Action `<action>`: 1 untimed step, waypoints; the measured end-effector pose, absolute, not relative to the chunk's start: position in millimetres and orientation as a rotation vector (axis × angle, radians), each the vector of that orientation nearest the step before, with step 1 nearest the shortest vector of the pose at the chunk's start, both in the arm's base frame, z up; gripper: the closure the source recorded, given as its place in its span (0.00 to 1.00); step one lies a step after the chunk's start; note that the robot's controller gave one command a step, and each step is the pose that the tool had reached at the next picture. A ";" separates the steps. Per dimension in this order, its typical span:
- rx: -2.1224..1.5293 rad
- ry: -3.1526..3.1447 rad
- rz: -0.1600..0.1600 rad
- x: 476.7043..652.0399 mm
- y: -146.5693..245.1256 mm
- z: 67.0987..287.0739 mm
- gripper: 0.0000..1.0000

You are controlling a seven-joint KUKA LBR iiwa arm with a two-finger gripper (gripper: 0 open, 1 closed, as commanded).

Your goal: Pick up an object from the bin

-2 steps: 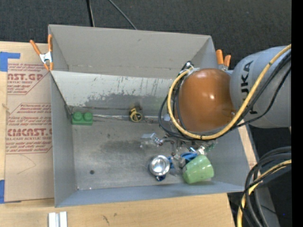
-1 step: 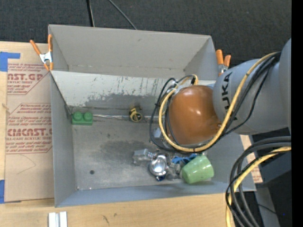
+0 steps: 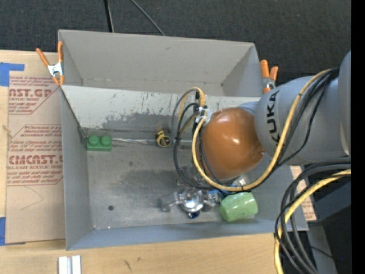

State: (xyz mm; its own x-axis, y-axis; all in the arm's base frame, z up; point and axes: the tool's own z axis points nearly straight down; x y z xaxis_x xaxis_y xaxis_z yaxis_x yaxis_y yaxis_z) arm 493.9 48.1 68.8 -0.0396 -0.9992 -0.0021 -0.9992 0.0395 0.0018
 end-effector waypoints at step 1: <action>-2.175 2.266 0.005 494.1 48.3 69.3 1.00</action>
Offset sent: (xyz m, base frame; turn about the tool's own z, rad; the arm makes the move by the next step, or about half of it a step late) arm 0.0000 0.0000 0.0000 0.0000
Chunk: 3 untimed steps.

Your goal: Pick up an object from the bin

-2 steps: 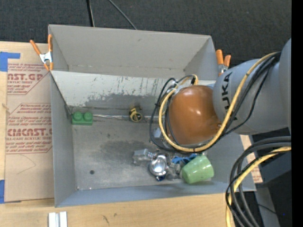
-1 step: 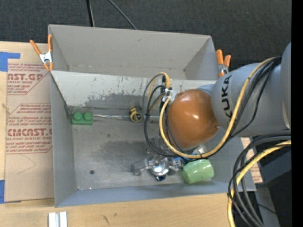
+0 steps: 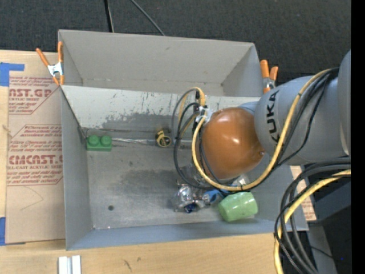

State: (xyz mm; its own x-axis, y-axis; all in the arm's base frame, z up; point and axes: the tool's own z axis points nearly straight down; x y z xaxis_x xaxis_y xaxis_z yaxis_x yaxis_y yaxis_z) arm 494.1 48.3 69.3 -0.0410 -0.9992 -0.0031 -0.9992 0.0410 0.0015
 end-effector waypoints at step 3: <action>-1.912 2.482 -0.005 494.2 56.9 248.8 1.00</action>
Offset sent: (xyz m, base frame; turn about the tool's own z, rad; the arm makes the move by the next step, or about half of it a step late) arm 0.0004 0.0052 0.0408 0.2436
